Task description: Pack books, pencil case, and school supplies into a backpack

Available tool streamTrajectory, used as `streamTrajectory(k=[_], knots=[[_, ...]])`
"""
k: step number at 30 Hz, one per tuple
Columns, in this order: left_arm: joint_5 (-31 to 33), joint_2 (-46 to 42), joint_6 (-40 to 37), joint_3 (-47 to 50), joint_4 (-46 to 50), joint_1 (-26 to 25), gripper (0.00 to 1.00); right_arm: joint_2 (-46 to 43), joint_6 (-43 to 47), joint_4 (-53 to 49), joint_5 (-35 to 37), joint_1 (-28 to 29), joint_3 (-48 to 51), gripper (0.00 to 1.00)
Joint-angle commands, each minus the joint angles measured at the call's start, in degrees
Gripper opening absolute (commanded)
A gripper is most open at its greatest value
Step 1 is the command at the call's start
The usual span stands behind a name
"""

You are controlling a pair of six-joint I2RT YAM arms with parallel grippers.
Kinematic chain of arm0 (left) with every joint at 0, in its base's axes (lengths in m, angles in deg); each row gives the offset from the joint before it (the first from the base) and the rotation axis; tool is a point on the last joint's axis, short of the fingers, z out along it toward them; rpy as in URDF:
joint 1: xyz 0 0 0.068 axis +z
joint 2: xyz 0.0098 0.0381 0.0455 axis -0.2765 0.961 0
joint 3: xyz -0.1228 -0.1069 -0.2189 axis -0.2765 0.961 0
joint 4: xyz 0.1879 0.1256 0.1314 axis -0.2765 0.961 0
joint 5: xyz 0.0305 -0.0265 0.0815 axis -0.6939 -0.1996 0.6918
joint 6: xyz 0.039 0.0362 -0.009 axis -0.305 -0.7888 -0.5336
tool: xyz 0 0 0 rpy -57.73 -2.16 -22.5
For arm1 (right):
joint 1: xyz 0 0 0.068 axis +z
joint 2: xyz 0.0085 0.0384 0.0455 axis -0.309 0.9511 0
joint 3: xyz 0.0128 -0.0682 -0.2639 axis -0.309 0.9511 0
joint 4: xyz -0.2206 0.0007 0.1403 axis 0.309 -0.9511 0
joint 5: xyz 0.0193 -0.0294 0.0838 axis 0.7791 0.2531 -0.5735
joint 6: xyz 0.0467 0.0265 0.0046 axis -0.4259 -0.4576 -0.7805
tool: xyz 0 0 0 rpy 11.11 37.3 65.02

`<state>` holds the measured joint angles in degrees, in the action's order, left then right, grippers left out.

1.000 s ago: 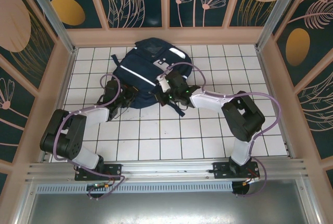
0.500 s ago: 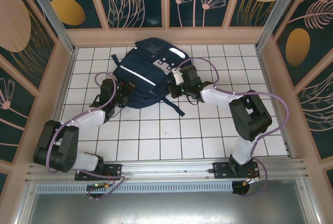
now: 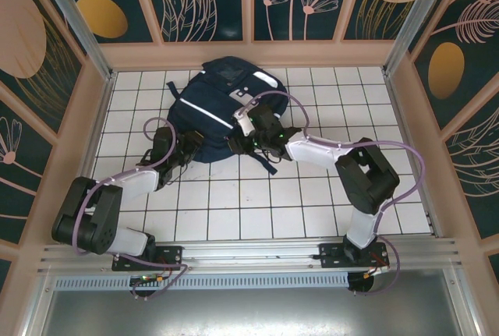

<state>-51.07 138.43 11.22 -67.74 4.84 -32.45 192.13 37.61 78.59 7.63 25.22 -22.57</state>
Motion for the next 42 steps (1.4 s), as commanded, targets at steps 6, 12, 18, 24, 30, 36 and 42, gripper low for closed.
streamTrajectory(k=[6, 12, 18, 24, 30, 36, 42], knots=[[1.43, 4.96, -0.53, 1.19, -1.81, 0.46, 0.42, 6.37, 1.88, 1.71, 0.64, 0.84, -5.31, 0.47], [1.24, 6.83, -1.07, 1.06, -2.01, 0.56, 0.41, 8.32, 1.97, 1.01, 4.13, 1.47, -4.46, 0.45], [1.47, 7.24, -1.83, 0.89, -1.06, 1.18, 0.40, 8.80, 2.53, -0.17, 5.32, 1.32, -4.30, 0.11], [2.57, 8.44, -4.42, 0.72, 0.65, 3.56, 0.39, 4.72, 4.02, -1.41, 2.63, -0.16, -2.85, 0.00], [2.39, 10.03, -6.42, -0.04, 1.76, 4.72, 0.38, 1.42, 4.95, -1.58, 0.45, -4.57, -2.34, 0.00], [1.55, 9.96, -7.51, -1.00, 2.82, 4.89, 0.38, 0.70, 7.86, -2.44, -4.71, -6.28, -2.69, 0.00], [1.34, 8.89, -9.07, -2.44, 5.47, 4.90, 0.39, 3.09, 13.15, -5.37, -14.47, -5.50, -5.34, 0.37]])
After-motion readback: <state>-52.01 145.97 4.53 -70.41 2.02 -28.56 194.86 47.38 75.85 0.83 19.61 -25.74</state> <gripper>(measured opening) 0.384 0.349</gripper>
